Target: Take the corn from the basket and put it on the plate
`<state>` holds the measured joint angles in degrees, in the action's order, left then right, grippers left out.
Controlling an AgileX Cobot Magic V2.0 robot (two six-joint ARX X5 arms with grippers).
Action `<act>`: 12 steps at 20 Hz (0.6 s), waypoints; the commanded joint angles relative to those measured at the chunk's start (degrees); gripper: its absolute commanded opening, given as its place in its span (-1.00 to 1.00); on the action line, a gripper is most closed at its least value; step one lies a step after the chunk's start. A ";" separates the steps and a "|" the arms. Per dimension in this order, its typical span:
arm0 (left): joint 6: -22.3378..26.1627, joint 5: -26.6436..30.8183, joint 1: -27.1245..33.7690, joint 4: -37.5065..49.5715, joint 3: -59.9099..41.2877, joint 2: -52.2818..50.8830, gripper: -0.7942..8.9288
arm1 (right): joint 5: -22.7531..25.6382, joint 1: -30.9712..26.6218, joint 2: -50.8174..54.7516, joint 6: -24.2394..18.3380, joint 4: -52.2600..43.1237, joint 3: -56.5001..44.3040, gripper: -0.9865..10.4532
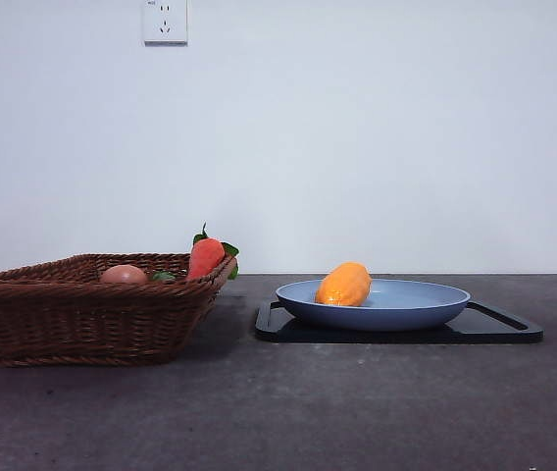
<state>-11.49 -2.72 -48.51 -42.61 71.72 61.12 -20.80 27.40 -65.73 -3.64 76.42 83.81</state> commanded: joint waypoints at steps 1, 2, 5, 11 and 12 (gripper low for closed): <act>0.81 0.26 -0.63 0.37 0.98 0.28 -0.83 | -0.33 0.66 -0.42 0.57 -0.11 0.92 -0.82; 0.79 0.28 -0.63 0.37 0.98 0.28 -0.83 | -0.37 0.66 -0.42 1.55 -0.15 0.94 -0.82; 0.76 0.26 -0.63 0.68 0.98 0.28 -0.83 | -0.20 0.59 -0.46 1.49 -0.63 0.94 -0.82; 0.74 0.31 -0.59 0.70 0.98 0.28 -0.83 | -0.17 0.59 -0.42 1.49 -0.83 0.94 -0.82; 0.76 1.01 -0.15 0.92 0.98 0.28 -0.83 | -0.17 0.59 -0.42 1.49 -0.83 0.94 -0.82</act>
<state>-11.33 -1.85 -48.34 -42.30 71.72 61.12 -20.93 27.70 -65.63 -2.72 76.40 83.81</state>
